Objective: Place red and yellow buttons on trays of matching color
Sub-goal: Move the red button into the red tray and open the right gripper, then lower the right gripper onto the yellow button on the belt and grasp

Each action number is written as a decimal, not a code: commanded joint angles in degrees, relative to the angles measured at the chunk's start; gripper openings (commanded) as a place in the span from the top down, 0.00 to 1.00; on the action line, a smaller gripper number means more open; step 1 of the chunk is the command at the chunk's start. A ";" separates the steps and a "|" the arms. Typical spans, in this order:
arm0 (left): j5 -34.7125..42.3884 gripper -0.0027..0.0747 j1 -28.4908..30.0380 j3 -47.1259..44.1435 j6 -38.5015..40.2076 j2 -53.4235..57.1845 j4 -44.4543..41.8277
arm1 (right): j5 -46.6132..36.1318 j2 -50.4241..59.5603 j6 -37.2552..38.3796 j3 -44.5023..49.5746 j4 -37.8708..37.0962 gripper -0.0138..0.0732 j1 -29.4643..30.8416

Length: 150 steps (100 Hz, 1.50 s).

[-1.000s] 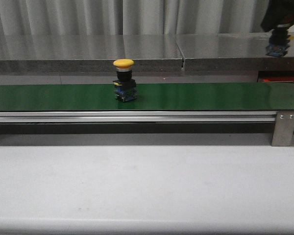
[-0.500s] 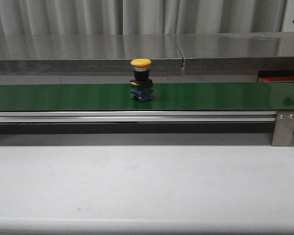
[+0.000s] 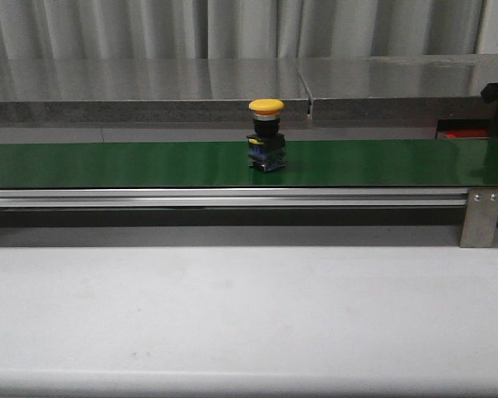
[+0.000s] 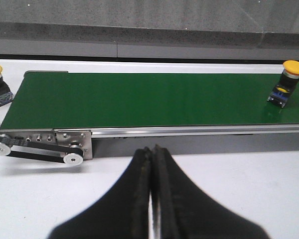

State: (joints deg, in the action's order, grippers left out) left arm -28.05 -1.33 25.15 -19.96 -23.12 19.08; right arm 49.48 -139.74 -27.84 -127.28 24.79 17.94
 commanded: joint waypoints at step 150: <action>4.32 0.99 -0.52 1.70 0.00 -0.37 1.26 | 18.80 41.88 -3.01 19.86 0.11 0.09 -10.20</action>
State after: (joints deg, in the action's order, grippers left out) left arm -28.05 -1.33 25.15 -19.96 -23.12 19.08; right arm 71.48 -104.83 -30.69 -112.36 25.90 8.86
